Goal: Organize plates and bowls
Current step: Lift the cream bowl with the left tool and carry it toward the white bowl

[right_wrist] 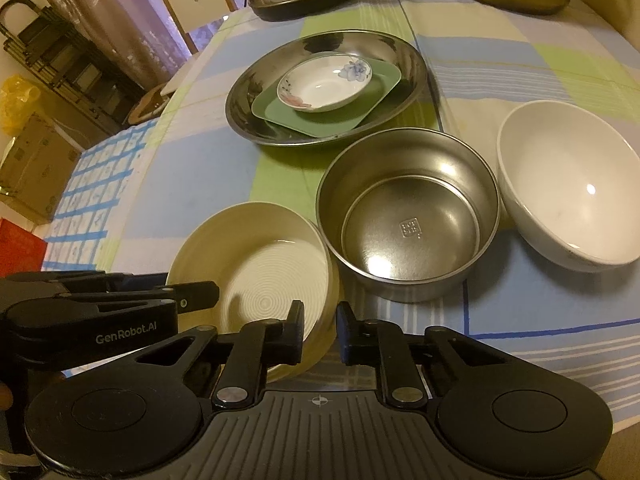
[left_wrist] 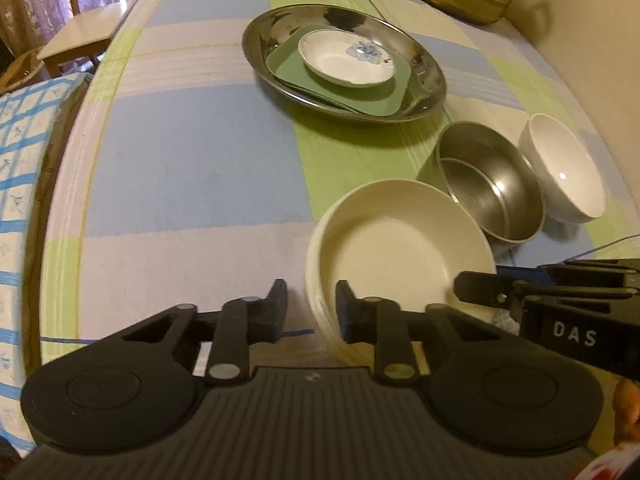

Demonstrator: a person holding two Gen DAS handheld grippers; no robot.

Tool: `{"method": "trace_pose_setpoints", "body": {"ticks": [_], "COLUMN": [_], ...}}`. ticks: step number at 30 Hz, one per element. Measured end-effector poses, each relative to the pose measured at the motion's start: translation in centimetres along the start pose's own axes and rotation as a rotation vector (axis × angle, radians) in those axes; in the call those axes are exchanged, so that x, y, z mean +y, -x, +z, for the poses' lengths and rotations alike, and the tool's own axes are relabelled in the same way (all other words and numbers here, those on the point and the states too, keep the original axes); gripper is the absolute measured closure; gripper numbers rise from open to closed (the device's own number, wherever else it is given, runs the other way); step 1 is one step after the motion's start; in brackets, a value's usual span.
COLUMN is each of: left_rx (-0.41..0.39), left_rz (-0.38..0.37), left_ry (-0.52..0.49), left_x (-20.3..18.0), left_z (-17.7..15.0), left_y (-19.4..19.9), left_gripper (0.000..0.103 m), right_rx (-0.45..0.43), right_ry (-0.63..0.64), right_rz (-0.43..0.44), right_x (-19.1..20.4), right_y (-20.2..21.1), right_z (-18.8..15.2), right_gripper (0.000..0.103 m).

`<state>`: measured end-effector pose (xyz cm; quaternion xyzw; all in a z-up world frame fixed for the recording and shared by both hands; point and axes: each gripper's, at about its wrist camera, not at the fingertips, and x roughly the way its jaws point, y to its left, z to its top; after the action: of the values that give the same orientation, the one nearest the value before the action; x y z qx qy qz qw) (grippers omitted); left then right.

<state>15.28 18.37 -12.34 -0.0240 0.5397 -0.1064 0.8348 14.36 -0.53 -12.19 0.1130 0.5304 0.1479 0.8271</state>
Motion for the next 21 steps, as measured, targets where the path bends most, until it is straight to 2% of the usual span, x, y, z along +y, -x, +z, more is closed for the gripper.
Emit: {"method": "trace_pose_setpoints", "body": {"ticks": [1,4,13,21], "left_rx": [0.002,-0.008,-0.076,-0.142], "left_rz": [-0.012,0.008,0.017,-0.004], "left_ry": [0.003,-0.015,0.022,0.004], "left_x": [0.0,-0.1,0.2,-3.5], "left_z": [0.0,-0.2,-0.2,1.4], "left_y": [0.1,0.6,4.8,6.9], "left_gripper": [0.089,0.09,0.091,0.09], "right_rx": [0.0,0.002,-0.043,-0.098], "right_ry": [-0.001,0.0,0.038,0.03], "right_rz": [0.002,0.007,0.074,0.086], "right_x": [0.1,0.4,1.4,-0.7], "right_y": [0.0,0.1,2.6,5.9], "right_z": [0.0,0.1,0.7,1.5], "right_gripper": [0.086,0.087,0.089,0.089]}}
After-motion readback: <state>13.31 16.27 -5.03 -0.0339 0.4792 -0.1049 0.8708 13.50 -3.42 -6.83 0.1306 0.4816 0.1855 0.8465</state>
